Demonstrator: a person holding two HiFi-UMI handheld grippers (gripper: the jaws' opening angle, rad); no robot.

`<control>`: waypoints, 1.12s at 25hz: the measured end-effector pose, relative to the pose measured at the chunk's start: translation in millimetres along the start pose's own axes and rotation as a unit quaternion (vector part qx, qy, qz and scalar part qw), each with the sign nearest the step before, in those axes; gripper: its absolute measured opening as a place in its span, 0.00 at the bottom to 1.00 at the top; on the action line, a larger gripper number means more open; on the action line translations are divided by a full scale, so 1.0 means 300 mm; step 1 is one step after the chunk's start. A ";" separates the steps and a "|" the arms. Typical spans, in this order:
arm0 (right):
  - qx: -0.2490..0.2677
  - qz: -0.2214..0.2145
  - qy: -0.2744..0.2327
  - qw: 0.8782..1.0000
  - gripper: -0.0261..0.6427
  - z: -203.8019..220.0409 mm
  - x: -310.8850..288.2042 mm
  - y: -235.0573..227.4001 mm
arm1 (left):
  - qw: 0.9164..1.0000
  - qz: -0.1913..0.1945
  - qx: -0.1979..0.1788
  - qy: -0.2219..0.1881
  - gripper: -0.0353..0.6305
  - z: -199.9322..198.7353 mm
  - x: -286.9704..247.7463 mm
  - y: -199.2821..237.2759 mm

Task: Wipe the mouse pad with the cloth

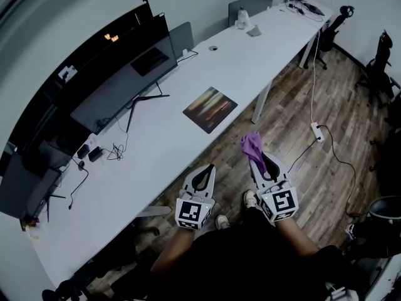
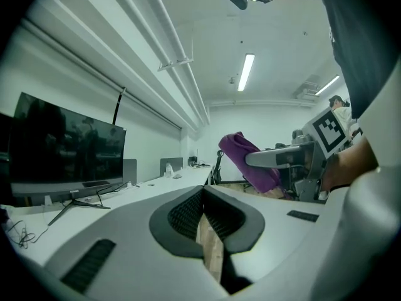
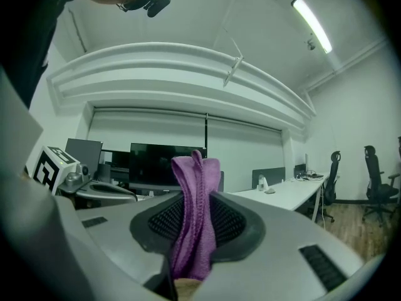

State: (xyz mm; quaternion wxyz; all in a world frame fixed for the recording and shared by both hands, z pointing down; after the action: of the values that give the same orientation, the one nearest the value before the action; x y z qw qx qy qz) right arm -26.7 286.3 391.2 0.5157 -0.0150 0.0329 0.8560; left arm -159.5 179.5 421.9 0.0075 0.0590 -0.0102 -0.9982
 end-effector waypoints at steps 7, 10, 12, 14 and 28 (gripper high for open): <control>0.009 -0.019 -0.009 1.000 0.22 0.007 -0.075 -0.016 | 1.000 -0.020 0.017 0.004 0.08 0.026 -0.052 0.054; 0.025 -0.030 -0.018 0.999 0.22 -0.013 -0.145 -0.021 | 0.999 -0.040 0.014 0.003 0.08 0.013 -0.079 0.112; 0.025 -0.038 -0.019 0.999 0.22 -0.027 -0.198 -0.033 | 0.999 -0.048 0.004 0.007 0.08 0.001 -0.110 0.148; 0.020 -0.049 -0.022 0.998 0.22 -0.029 -0.261 -0.051 | 0.998 -0.059 -0.002 0.015 0.08 -0.005 -0.147 0.188; 0.022 -0.110 0.007 0.994 0.22 0.027 -0.676 -0.201 | 0.990 -0.139 0.002 0.030 0.08 -0.027 -0.379 0.446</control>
State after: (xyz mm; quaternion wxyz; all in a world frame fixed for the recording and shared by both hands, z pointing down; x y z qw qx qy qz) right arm 121.3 136.1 409.0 0.6067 -0.0137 0.0535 0.7930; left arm -43.9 47.5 430.1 -0.1309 0.0901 -0.0039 -0.9873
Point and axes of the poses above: the fingertips, and each gripper's own axes: x backward along the fingers, y to its left, z out of its underside, the point moved 4 cm from there along x, backward along the fingers, and after that the axes turned 13 degrees about z, right-handed, at the moved point
